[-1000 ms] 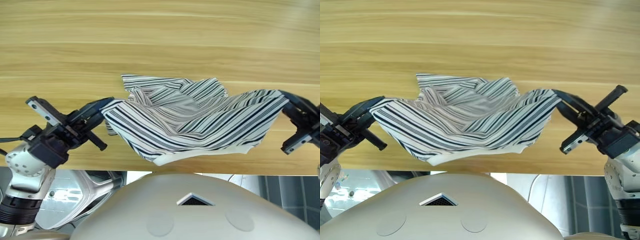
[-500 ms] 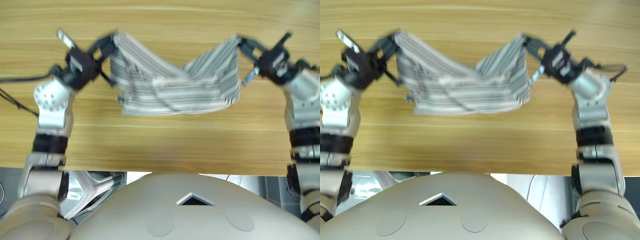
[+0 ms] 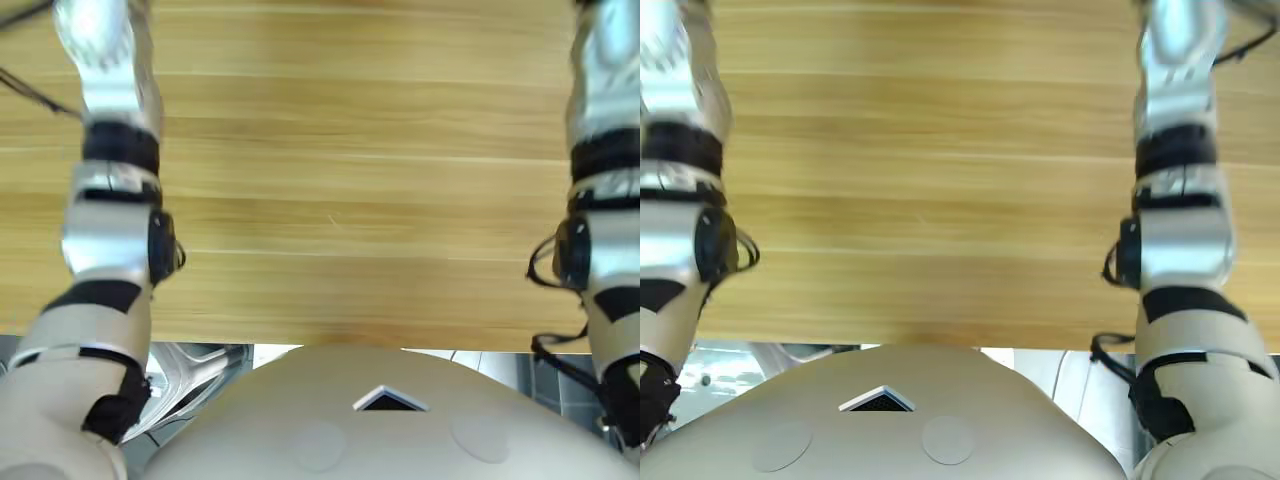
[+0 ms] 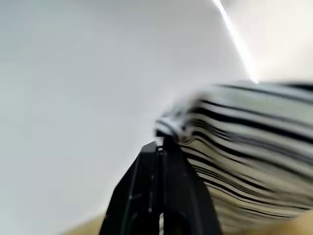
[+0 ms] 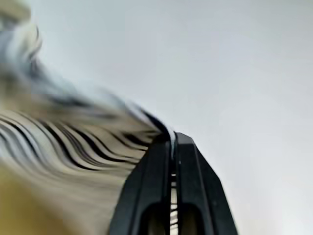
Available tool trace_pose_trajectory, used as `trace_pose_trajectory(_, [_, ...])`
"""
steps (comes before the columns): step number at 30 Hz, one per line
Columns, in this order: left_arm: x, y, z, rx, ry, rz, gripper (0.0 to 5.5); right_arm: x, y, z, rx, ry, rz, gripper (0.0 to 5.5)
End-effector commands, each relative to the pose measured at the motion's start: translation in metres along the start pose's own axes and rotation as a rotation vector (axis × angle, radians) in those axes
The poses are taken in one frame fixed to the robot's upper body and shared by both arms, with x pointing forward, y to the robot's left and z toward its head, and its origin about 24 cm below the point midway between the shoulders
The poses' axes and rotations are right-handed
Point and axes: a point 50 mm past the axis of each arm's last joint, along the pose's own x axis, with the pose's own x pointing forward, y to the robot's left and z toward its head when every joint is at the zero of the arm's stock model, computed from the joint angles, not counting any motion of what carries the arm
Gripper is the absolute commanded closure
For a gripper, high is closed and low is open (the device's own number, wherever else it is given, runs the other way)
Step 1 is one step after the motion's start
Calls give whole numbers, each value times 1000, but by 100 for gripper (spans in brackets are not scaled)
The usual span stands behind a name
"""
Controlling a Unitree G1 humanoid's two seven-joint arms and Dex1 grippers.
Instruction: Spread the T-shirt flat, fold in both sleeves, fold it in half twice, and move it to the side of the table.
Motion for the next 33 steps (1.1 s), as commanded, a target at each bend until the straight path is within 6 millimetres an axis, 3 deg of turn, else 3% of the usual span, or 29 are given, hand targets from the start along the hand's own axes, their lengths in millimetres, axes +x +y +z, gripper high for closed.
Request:
trace_pose_trajectory(1, [-100,-77,-29,59,230,-474,548,-86,59,-15,17,138,470,550])
trace_pose_trajectory(4, [-133,-88,-21,44,262,-568,548,-113,68,-11,-23,177,614,550])
trace_pose_trajectory(11, [-157,-80,-11,-5,308,-527,548,-125,72,0,-51,196,663,550])
trace_pose_trajectory(15, [-179,-71,-9,-6,379,-472,548,-156,59,5,-85,282,689,550])
trace_pose_trajectory(21, [-186,-66,13,4,337,-435,548,-185,46,20,-105,353,658,550])
trace_pose_trajectory(25, [-190,-79,16,-50,331,-441,548,-185,65,21,-70,333,720,550])
trace_pose_trajectory(27, [-196,-82,13,-66,357,-436,550,-186,74,21,-46,330,738,504])
trace_pose_trajectory(33, [-202,-88,9,-106,375,-416,433,-190,74,16,-39,368,742,386])
